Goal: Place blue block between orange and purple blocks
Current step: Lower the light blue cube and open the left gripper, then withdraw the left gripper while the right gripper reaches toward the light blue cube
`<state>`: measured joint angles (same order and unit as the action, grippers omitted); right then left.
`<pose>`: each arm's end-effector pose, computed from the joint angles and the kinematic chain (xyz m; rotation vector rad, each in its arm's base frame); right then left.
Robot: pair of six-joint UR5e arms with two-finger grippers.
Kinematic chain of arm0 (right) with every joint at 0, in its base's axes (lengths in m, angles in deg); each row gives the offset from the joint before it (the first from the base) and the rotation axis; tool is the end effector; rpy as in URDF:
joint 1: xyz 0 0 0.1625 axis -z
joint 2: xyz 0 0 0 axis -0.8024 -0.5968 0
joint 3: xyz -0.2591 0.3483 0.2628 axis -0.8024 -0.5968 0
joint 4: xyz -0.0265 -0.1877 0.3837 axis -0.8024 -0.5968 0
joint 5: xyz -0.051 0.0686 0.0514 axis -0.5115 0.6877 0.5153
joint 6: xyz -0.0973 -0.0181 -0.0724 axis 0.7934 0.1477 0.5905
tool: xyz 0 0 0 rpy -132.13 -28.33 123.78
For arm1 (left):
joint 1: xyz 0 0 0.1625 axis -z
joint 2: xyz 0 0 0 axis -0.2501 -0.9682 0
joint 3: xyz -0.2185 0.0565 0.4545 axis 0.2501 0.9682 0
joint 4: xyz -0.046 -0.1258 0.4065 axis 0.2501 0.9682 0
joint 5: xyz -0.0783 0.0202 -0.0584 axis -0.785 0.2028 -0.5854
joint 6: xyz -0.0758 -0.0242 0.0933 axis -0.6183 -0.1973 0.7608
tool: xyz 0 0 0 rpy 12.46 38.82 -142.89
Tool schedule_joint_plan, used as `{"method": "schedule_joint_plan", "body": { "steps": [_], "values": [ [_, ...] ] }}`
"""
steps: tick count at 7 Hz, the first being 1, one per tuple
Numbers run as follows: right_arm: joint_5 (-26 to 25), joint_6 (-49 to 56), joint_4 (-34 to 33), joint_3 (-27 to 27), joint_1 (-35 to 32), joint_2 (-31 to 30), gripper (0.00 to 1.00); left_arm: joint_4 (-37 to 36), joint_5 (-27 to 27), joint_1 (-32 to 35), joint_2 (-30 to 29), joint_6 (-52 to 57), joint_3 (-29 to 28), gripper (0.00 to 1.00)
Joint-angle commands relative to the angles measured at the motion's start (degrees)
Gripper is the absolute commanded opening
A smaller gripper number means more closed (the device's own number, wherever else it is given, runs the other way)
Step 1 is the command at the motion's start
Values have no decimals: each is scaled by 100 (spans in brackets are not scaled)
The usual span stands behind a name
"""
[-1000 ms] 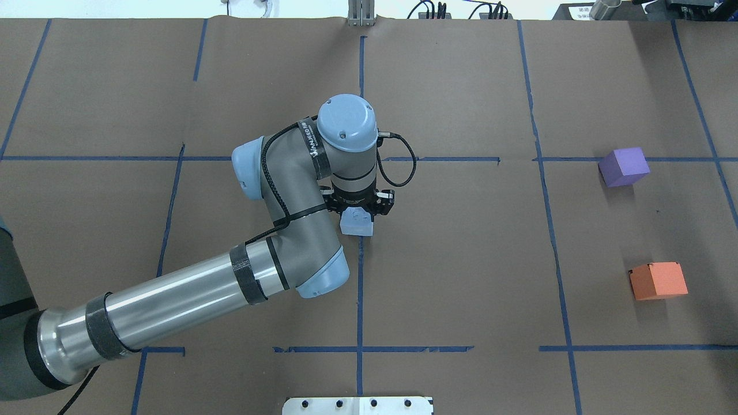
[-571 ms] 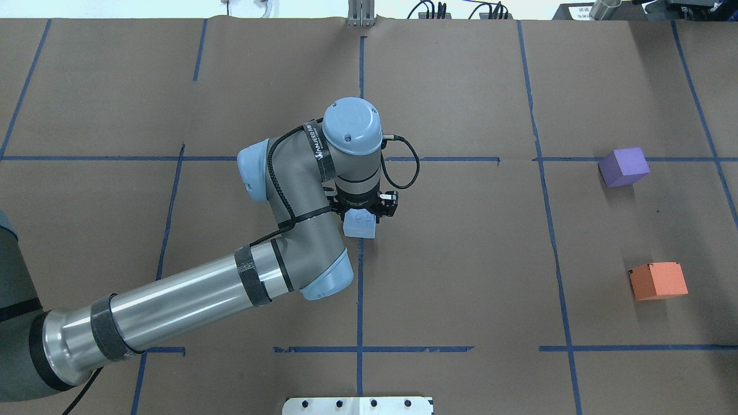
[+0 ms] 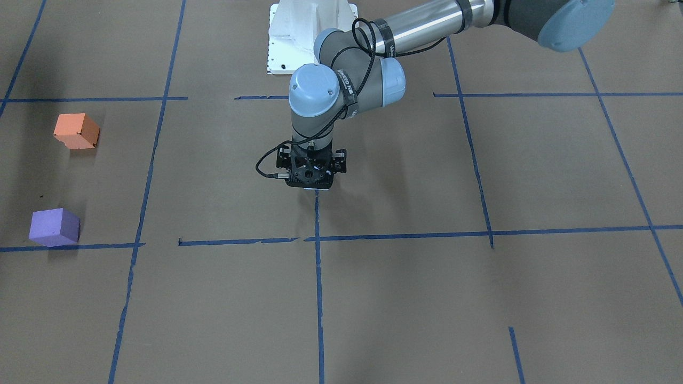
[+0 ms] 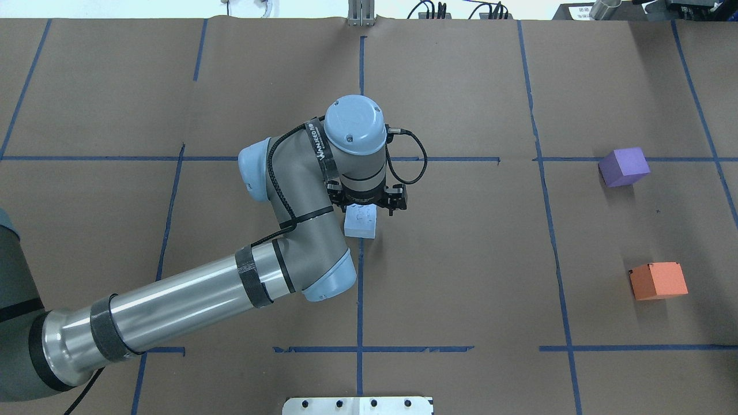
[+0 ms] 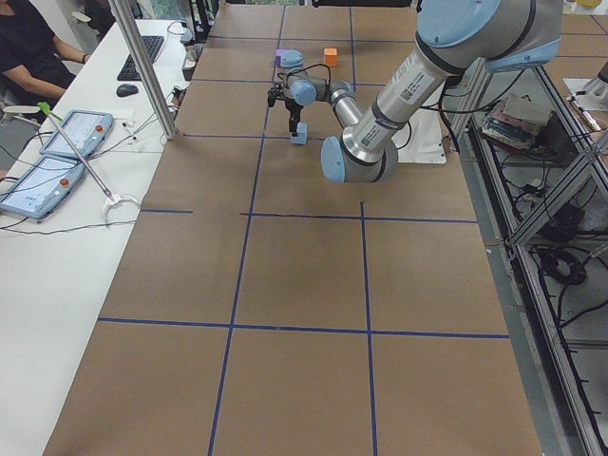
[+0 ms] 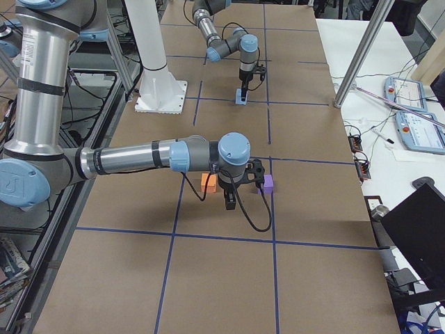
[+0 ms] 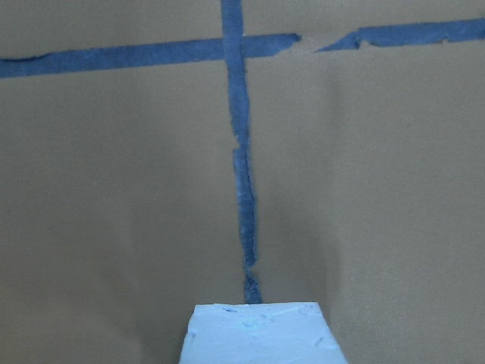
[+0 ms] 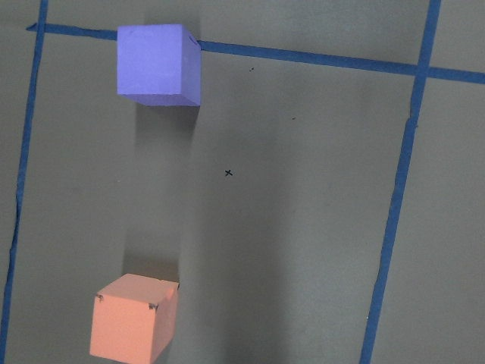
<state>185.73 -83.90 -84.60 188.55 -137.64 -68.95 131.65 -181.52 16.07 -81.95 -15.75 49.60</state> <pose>-0.0052 -0.4172 0.6578 0.0387 -0.9129 -0.1640 0.7154 -0.5243 0.1936 0.0630 0.8883 0.0638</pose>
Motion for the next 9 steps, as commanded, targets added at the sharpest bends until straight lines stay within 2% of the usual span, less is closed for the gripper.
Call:
{"method": "schedule_joint_plan", "body": {
  "steps": [1, 3, 5, 6, 7, 8, 9],
  "values": [
    [91, -984, 11, 52, 270, 589, 100, 87, -14, 423, 183, -199, 595, 100],
    [73, -2722, 20, 289, 1041, 1457, 100, 43, -451, 836, 1119, 97, 1578, 100],
    [-127, -4594, 11, 290, 1928, 2625, 100, 43, -699, 1310, 2166, 1149, 2380, 100],
    [-633, -5430, 11, 290, 2690, 3110, 100, 43, -952, 1652, 2571, 1668, 2635, 100],
    [-1639, -6326, 2, 263, 3672, 3532, 100, 43, -1259, 2012, 3036, 2204, 2890, 100],
    [-2328, -6900, 11, 150, 4439, 3832, 100, 43, -1341, 2233, 3458, 2636, 3119, 100],
    [-2735, -7263, 11, -304, 4829, 4323, 100, 51, -1350, 2401, 3915, 3023, 3339, 100]
  ]
}}
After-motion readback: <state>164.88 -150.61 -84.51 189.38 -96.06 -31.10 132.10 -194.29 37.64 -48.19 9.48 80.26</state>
